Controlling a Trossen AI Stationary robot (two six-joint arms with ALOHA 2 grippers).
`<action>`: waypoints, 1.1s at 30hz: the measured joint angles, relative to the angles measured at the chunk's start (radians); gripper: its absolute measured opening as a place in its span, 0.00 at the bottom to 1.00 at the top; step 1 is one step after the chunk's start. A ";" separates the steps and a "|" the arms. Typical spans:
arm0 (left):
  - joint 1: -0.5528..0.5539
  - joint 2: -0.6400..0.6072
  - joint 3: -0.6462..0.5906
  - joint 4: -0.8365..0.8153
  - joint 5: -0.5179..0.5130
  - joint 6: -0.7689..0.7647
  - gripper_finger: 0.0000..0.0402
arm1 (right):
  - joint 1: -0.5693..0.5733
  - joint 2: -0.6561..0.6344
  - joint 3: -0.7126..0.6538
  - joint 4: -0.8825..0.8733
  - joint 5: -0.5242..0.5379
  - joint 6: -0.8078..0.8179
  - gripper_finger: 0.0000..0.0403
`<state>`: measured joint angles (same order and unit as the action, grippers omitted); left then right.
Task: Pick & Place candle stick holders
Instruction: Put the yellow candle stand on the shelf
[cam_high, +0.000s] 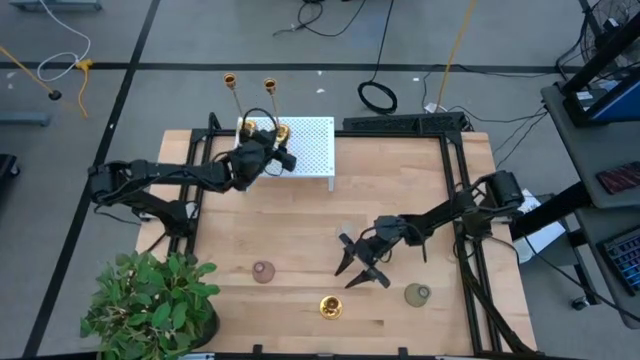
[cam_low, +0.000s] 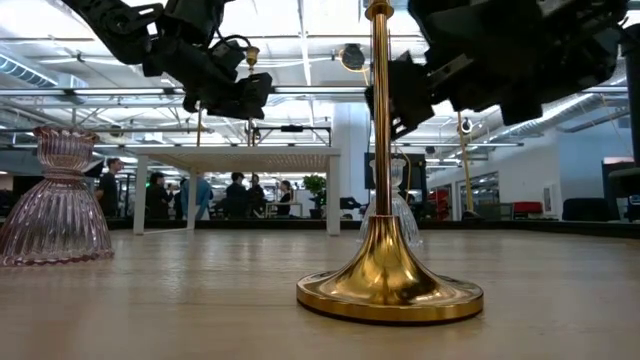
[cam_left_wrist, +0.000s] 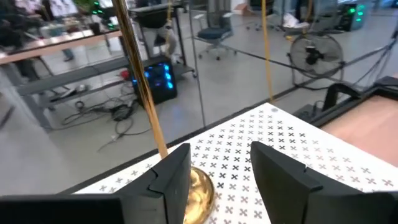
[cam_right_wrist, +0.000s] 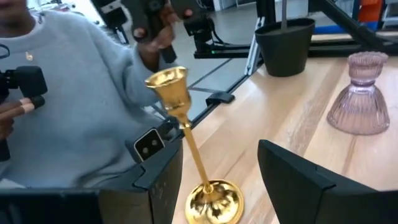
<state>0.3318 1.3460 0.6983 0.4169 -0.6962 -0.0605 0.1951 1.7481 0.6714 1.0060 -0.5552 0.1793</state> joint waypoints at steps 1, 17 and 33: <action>-0.017 0.000 0.000 -0.001 -0.033 0.003 0.44 | 0.002 0.013 0.009 -0.001 0.000 0.010 0.50; -0.353 -0.137 0.000 -0.095 -0.300 0.039 0.44 | 0.031 0.228 0.248 -0.024 -0.160 0.016 0.50; -0.630 -0.424 0.001 -0.266 -0.299 0.036 0.44 | 0.055 0.280 0.351 -0.135 -0.208 -0.120 0.38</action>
<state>-0.2980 0.9225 0.6991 0.1508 -0.9956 -0.0246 0.2503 2.0281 1.0225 0.8709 -0.7635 0.0593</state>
